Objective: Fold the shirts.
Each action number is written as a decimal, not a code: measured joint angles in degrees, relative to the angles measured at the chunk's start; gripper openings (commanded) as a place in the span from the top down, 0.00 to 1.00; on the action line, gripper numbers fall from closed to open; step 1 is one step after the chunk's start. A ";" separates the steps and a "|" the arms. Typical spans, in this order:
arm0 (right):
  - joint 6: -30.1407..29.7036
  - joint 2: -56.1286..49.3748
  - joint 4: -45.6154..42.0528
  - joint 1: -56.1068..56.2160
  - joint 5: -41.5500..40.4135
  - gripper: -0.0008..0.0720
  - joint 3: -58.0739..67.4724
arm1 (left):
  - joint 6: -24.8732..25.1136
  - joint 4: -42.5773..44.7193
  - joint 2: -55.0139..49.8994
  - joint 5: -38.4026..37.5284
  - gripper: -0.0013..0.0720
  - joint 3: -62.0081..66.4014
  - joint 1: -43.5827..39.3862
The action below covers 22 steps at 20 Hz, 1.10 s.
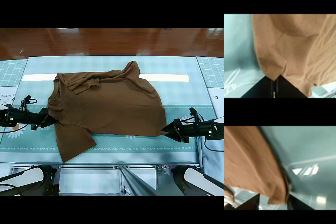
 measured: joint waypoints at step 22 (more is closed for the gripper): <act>4.20 11.67 -0.76 14.29 2.89 0.95 80.67 | -0.46 -18.56 30.40 6.40 0.96 52.22 -0.50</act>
